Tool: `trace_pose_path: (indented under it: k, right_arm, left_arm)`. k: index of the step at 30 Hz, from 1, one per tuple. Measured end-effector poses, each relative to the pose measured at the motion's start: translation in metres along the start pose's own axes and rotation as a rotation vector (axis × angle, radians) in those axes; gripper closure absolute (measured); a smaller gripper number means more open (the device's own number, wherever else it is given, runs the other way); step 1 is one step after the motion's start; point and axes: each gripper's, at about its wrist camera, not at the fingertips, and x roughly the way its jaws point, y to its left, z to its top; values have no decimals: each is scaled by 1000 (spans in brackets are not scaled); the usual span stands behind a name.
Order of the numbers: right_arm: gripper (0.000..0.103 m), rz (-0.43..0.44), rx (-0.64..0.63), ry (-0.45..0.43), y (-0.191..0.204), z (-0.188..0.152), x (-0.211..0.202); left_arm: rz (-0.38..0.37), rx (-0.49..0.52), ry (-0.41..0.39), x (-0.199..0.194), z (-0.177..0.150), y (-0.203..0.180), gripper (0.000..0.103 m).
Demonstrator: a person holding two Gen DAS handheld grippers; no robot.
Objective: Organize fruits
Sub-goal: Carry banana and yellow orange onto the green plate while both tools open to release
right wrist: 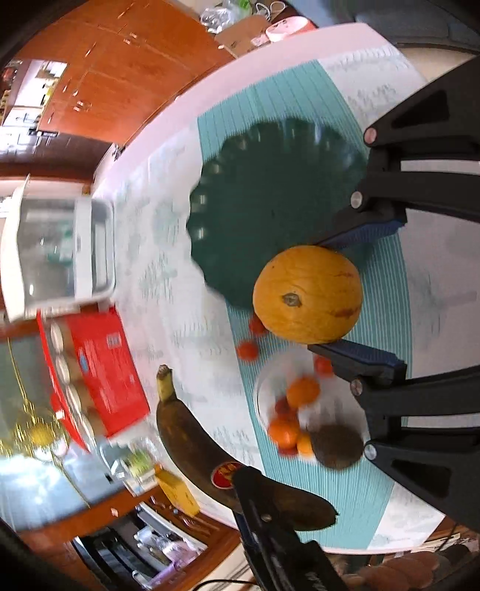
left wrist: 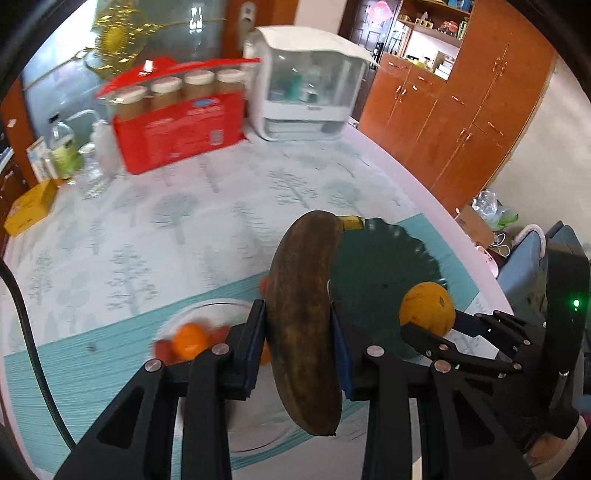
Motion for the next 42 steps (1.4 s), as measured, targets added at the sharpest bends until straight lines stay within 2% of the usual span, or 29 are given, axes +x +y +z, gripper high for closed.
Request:
trace_pose_path:
  k: [4,8,12,16,22,24,25,26,28,33,42]
  right_arm:
    - [55,-21,-46,44,-42,9,18]
    - [55,-10,-95,79,-67,17,42]
    - [55,-7,-154,106,-84,21,67]
    - [55,4,-197,122,-92,23,81]
    - [53,11,-240,151,-93,20,95]
    - [52,8,-249,137,-93,17,93]
    - [52,8,-256,130,-93,17,92]
    - [51,9,-264,124,-93,16,91]
    - [49,2,-277,113,-91,15,88]
    - [42,-26,-302,74,-88,13,76]
    - [41,2,-277,52,-82,17,50]
  left_arm:
    - [8,-24,30,42,5,-40,71]
    - [40,-59,71,90,2,-68,71]
    - [71,-90,105,128,-3,-82,71]
    - [96,-99,116,146,-7,-86,71]
    - [121,-103,144,157,-9,-85,70]
    - [123,-97,134,156,-9,-86,70]
    - [124,-92,123,154,-9,-87,64]
    - [128,-88,118,152,-7,-88,48]
    - [149,-87,102,148,-6,-89,28]
    - [175,-63,80,136,-2,-94,26]
    - [188,-81,38,101,-7,-91,25]
